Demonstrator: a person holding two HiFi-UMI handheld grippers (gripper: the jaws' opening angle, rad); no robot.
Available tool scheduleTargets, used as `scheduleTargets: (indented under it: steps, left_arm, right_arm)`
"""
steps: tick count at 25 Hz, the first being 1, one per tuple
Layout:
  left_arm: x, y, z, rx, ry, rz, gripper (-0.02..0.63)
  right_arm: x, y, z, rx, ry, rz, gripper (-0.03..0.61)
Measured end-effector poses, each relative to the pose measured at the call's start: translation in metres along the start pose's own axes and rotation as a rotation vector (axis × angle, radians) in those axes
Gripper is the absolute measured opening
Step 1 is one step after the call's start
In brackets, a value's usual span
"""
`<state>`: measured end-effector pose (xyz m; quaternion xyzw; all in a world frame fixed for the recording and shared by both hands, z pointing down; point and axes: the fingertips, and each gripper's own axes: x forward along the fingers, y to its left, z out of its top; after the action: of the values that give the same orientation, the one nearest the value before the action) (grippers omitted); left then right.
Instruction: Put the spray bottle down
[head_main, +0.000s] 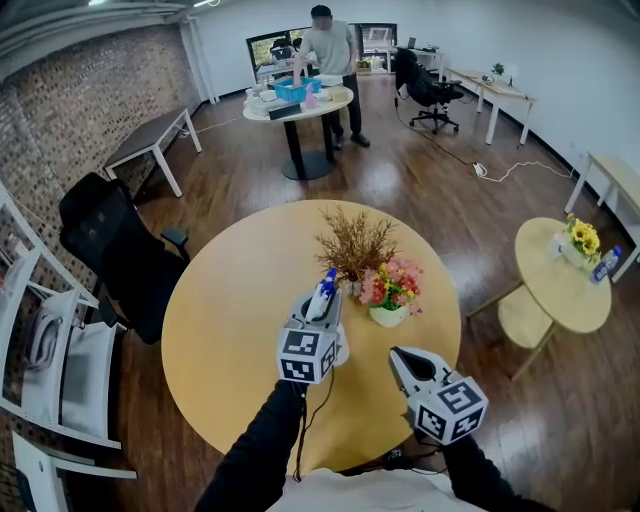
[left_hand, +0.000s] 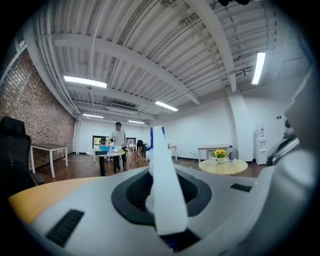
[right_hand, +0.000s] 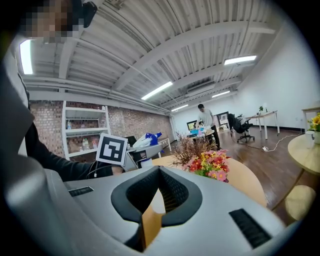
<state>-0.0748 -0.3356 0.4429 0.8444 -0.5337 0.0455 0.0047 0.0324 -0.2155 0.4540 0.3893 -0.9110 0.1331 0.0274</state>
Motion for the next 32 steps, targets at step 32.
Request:
scheduleTargets:
  steps: [32]
  left_arm:
    - [0.011, -0.017, -0.019, 0.045, 0.011, -0.009, 0.161]
  right_arm:
    - [-0.007, -0.009, -0.005, 0.006, 0.007, -0.006, -0.019]
